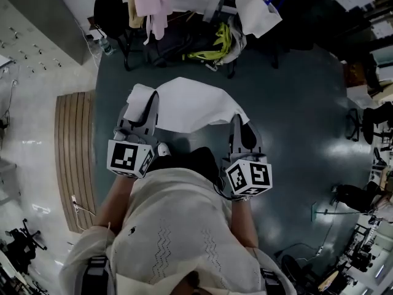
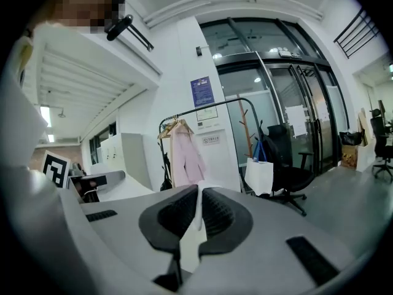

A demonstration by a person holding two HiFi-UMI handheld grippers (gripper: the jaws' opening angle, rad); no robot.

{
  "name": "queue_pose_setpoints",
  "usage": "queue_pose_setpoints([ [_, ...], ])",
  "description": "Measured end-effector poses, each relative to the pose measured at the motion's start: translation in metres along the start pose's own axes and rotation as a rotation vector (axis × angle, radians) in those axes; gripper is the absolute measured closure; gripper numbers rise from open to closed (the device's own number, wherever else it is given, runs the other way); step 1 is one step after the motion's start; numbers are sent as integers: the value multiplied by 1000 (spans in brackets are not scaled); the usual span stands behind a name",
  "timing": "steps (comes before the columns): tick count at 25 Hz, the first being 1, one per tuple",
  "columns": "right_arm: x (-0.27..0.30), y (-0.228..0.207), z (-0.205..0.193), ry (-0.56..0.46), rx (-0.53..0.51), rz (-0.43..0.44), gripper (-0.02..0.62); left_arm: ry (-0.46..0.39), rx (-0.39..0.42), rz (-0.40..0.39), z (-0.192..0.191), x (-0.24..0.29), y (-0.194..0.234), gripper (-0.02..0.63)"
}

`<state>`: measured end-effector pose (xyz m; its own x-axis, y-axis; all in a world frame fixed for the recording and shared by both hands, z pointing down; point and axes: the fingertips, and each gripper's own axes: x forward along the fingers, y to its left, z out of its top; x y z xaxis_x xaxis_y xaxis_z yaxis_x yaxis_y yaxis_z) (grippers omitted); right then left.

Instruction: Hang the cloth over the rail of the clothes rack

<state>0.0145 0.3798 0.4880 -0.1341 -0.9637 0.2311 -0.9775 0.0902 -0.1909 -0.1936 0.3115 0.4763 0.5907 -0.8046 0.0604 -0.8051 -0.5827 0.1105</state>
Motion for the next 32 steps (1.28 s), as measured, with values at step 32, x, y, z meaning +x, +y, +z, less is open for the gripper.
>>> queue_pose_setpoints([
  [32,384,-220,101,80,38,173,575,76,-3,201,4,386,85,592],
])
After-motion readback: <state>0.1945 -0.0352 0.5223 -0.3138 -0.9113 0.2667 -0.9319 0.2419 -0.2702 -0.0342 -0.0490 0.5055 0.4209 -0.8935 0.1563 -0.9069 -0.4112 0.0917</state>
